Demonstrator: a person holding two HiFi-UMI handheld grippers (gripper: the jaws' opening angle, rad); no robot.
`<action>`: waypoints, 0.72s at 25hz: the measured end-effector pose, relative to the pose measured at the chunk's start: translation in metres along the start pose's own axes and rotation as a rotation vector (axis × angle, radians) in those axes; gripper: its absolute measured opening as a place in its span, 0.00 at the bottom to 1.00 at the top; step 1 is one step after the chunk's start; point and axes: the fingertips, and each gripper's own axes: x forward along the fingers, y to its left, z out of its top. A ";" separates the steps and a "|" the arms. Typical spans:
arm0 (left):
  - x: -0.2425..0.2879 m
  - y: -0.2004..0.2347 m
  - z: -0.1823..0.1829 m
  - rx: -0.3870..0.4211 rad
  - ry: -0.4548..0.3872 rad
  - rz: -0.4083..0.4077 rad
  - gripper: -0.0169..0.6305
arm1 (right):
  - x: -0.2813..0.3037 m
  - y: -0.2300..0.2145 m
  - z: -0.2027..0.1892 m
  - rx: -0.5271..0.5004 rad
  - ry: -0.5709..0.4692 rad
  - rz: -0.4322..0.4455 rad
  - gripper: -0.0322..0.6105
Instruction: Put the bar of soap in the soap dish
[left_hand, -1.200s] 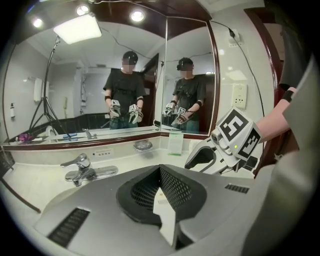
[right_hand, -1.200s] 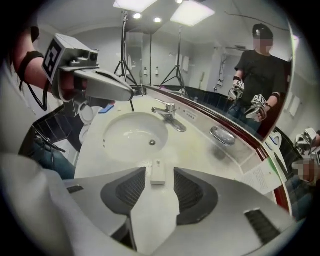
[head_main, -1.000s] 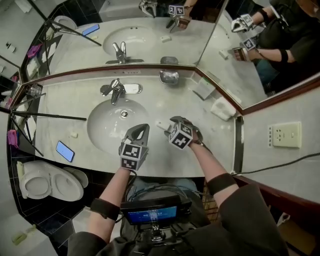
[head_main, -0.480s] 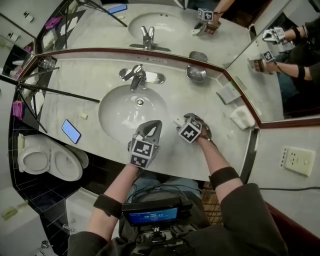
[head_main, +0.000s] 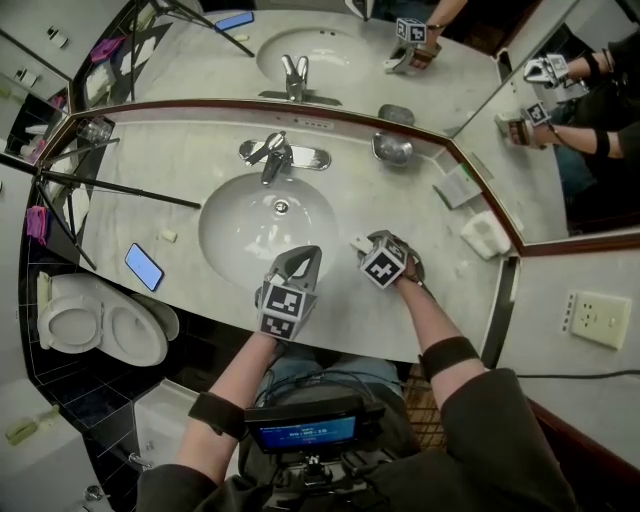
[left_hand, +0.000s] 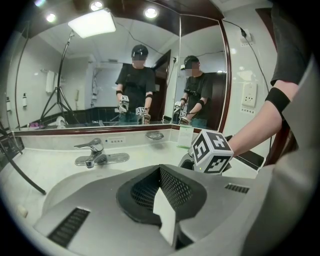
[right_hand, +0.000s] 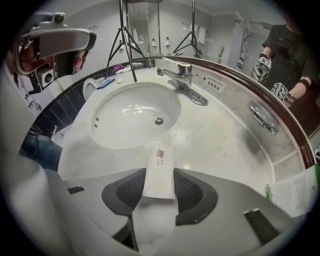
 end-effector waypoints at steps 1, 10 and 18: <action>0.000 0.000 0.001 0.002 0.000 -0.003 0.02 | -0.004 -0.002 0.002 0.013 -0.013 -0.004 0.34; 0.007 -0.008 0.018 0.031 -0.021 -0.035 0.02 | -0.079 -0.031 0.031 0.138 -0.211 -0.096 0.34; 0.015 -0.015 0.038 0.062 -0.064 -0.069 0.02 | -0.157 -0.042 0.015 0.414 -0.504 -0.149 0.34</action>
